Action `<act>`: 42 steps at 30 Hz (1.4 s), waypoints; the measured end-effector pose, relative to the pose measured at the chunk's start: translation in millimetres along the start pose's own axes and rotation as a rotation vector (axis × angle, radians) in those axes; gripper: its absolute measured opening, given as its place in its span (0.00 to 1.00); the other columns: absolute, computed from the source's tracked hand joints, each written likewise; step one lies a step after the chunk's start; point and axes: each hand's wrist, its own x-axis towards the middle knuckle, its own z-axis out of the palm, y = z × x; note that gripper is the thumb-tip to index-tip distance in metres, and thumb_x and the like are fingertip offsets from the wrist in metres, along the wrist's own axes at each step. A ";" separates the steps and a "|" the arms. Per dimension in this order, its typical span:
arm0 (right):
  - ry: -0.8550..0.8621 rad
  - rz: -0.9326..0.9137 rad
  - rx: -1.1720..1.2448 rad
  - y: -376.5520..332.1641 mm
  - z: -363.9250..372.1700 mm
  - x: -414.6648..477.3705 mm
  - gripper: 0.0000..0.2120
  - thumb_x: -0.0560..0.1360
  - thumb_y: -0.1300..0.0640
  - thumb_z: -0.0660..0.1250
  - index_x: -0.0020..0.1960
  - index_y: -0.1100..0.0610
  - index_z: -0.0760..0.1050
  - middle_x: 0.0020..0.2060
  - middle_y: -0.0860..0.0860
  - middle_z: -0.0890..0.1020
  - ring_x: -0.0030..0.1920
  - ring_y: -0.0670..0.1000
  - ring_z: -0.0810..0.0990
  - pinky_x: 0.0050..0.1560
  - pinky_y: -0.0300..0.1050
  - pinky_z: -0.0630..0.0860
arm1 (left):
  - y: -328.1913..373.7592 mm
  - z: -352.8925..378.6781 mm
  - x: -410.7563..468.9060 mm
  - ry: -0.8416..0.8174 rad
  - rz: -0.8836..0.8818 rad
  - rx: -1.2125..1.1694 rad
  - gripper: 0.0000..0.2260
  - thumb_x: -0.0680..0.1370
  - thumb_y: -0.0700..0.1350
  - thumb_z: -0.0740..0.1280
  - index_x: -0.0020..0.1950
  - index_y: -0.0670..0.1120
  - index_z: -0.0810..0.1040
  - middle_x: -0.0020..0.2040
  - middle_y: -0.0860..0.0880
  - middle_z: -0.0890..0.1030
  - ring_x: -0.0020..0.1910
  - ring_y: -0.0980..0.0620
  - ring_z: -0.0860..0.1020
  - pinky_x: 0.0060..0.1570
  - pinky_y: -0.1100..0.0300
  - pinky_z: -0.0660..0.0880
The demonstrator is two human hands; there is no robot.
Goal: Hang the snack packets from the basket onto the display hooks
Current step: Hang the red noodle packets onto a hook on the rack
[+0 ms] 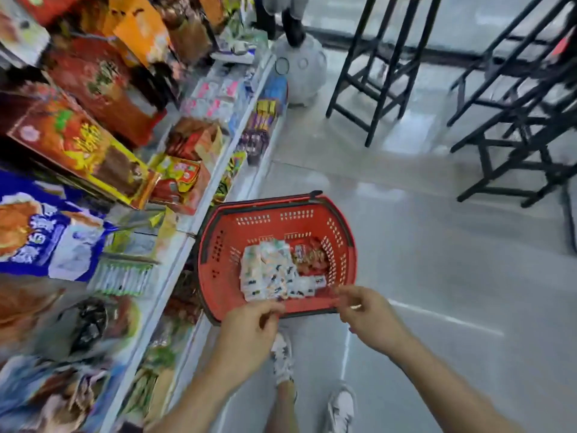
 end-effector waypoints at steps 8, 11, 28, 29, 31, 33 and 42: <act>0.088 0.181 0.172 84.1 111.9 184.8 0.20 0.75 0.64 0.64 0.66 0.53 0.73 0.57 0.50 0.81 0.47 0.47 0.81 0.50 0.42 0.76 | -121.4 98.2 172.8 -0.073 -0.068 0.030 0.13 0.79 0.37 0.63 0.56 0.50 0.82 0.54 0.55 0.81 0.50 0.58 0.77 0.49 0.69 0.69; 0.049 0.184 0.112 109.2 144.8 260.8 0.23 0.76 0.63 0.63 0.70 0.53 0.68 0.61 0.52 0.78 0.39 0.46 0.76 0.41 0.39 0.71 | -164.8 142.6 238.0 -0.141 -0.072 0.038 0.15 0.79 0.38 0.61 0.59 0.53 0.80 0.56 0.57 0.79 0.47 0.58 0.77 0.46 0.70 0.71; 0.074 0.333 -0.169 261.2 198.4 506.4 0.51 0.65 0.50 0.73 0.77 0.44 0.43 0.75 0.56 0.58 0.73 0.63 0.60 0.73 0.59 0.61 | -278.3 297.0 412.2 -0.423 0.085 0.241 0.26 0.77 0.36 0.60 0.74 0.51 0.67 0.71 0.49 0.68 0.71 0.48 0.64 0.71 0.55 0.63; 0.107 0.334 -0.098 264.5 200.5 507.1 0.52 0.62 0.50 0.73 0.76 0.43 0.44 0.73 0.56 0.62 0.70 0.62 0.66 0.69 0.59 0.67 | -278.7 300.0 417.0 -0.427 0.084 0.227 0.26 0.77 0.36 0.60 0.74 0.52 0.66 0.72 0.49 0.67 0.71 0.49 0.64 0.71 0.55 0.63; 0.167 0.329 0.034 268.2 204.4 505.1 0.49 0.62 0.52 0.74 0.75 0.46 0.50 0.64 0.55 0.73 0.61 0.58 0.77 0.61 0.55 0.76 | -280.1 305.8 425.2 -0.437 0.031 0.154 0.26 0.78 0.37 0.61 0.75 0.53 0.65 0.72 0.48 0.67 0.70 0.48 0.67 0.69 0.56 0.65; 0.159 0.357 0.091 266.4 206.8 501.7 0.41 0.68 0.57 0.74 0.73 0.50 0.55 0.57 0.52 0.78 0.55 0.56 0.80 0.54 0.51 0.78 | -280.0 311.4 430.5 -0.453 -0.040 0.047 0.26 0.79 0.40 0.61 0.75 0.56 0.62 0.73 0.48 0.67 0.66 0.45 0.72 0.65 0.52 0.71; 0.171 0.147 0.330 246.9 211.3 480.1 0.28 0.72 0.75 0.59 0.67 0.53 0.67 0.49 0.48 0.79 0.43 0.46 0.81 0.34 0.36 0.76 | -272.0 319.8 447.1 -0.279 -0.202 0.029 0.21 0.78 0.62 0.60 0.69 0.67 0.59 0.57 0.47 0.72 0.42 0.50 0.77 0.34 0.62 0.68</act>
